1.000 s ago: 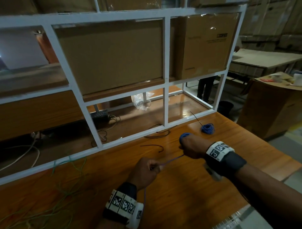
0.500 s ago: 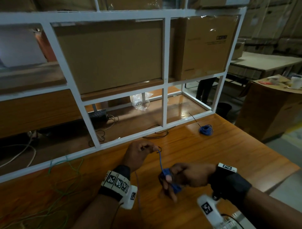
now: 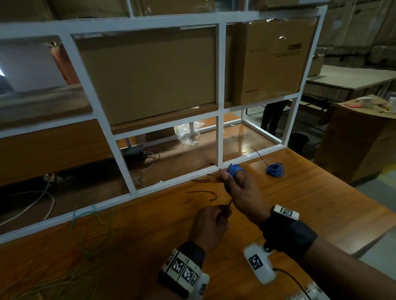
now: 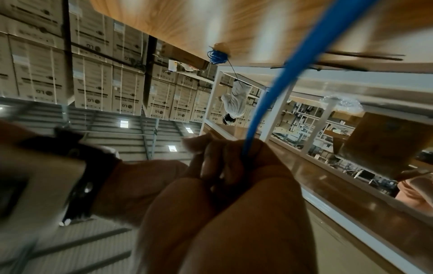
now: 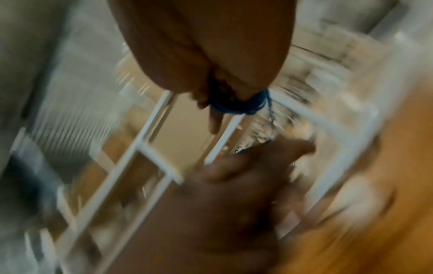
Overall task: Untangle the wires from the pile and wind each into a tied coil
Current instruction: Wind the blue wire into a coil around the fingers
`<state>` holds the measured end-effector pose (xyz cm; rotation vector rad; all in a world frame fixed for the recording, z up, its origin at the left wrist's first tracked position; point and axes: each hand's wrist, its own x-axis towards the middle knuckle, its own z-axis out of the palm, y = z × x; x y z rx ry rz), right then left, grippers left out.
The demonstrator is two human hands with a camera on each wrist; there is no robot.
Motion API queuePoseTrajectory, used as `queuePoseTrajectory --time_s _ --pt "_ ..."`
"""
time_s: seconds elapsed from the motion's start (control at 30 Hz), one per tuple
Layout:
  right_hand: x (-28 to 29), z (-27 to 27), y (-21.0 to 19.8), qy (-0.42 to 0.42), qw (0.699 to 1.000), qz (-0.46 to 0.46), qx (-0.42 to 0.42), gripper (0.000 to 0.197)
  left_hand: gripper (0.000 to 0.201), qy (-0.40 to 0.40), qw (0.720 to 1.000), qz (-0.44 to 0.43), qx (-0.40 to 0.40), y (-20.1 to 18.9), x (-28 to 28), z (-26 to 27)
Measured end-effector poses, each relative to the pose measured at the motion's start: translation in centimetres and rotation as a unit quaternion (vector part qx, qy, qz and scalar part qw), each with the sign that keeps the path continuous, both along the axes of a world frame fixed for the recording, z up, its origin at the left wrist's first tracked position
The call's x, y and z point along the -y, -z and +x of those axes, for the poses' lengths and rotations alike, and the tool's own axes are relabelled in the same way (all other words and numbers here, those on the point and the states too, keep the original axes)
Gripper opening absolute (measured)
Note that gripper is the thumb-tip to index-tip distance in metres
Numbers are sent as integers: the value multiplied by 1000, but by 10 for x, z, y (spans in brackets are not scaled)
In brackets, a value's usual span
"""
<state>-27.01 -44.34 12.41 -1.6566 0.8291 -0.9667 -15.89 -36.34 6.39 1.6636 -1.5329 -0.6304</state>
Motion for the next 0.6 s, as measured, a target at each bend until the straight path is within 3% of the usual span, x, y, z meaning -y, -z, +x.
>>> queuePoseTrajectory --time_s 0.07,0.13,0.17,0.23,0.3,0.4,0.47,0.6 --pt "8 0 14 34 975 -143 -164 20 21 -1 999 -6 34 2 -3 6" --pt "14 -1 25 13 934 -216 -286 6 21 -8 996 -19 84 0 -7 10" --pt "17 -2 30 -1 907 -250 -340 11 22 -11 994 -29 105 0 -9 14" --pt "22 -7 40 -49 858 -280 -427 16 19 -18 987 -44 152 0 -14 25" --pt "25 -17 40 -146 827 -254 -480 10 19 3 977 -39 210 -5 -17 40" --pt "12 -31 26 -294 835 -69 -460 31 21 61 966 -14 251 -18 -13 67" --pt "1 -33 17 -340 828 -11 -445 44 20 83 967 -14 240 -29 -9 77" --pt "-10 -33 7 -438 821 72 -358 36 16 128 977 -51 160 -48 -2 78"
